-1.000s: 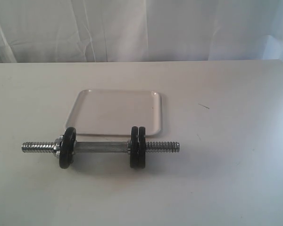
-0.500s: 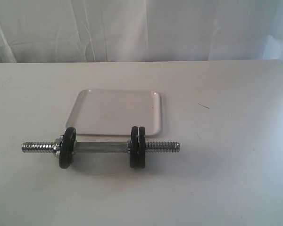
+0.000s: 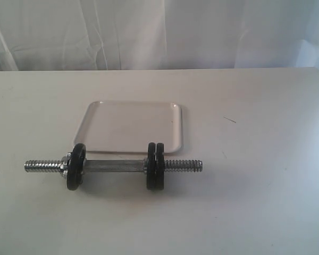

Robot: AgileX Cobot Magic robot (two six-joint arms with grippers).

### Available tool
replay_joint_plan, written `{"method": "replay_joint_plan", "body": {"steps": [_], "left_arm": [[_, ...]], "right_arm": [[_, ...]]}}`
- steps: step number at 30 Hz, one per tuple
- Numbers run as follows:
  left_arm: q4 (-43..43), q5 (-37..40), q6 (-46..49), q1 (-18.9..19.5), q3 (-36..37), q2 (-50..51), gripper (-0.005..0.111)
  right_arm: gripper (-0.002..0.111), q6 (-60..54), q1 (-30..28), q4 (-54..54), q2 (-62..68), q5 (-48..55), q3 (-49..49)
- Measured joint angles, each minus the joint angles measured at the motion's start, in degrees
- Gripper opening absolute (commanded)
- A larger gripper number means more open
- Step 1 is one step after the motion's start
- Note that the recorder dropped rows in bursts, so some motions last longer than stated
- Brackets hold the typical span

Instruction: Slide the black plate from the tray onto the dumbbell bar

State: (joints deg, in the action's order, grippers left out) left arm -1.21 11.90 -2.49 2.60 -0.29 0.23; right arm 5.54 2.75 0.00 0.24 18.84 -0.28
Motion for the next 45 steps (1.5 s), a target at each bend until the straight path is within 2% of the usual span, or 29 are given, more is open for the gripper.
{"method": "replay_joint_plan", "body": {"steps": [45], "left_arm": [[0.0, 0.0, 0.0, -0.67, 0.0, 0.0, 0.0]], "right_arm": [[0.0, 0.0, -0.88, -3.01, 0.0, 0.0, 0.0]]}}
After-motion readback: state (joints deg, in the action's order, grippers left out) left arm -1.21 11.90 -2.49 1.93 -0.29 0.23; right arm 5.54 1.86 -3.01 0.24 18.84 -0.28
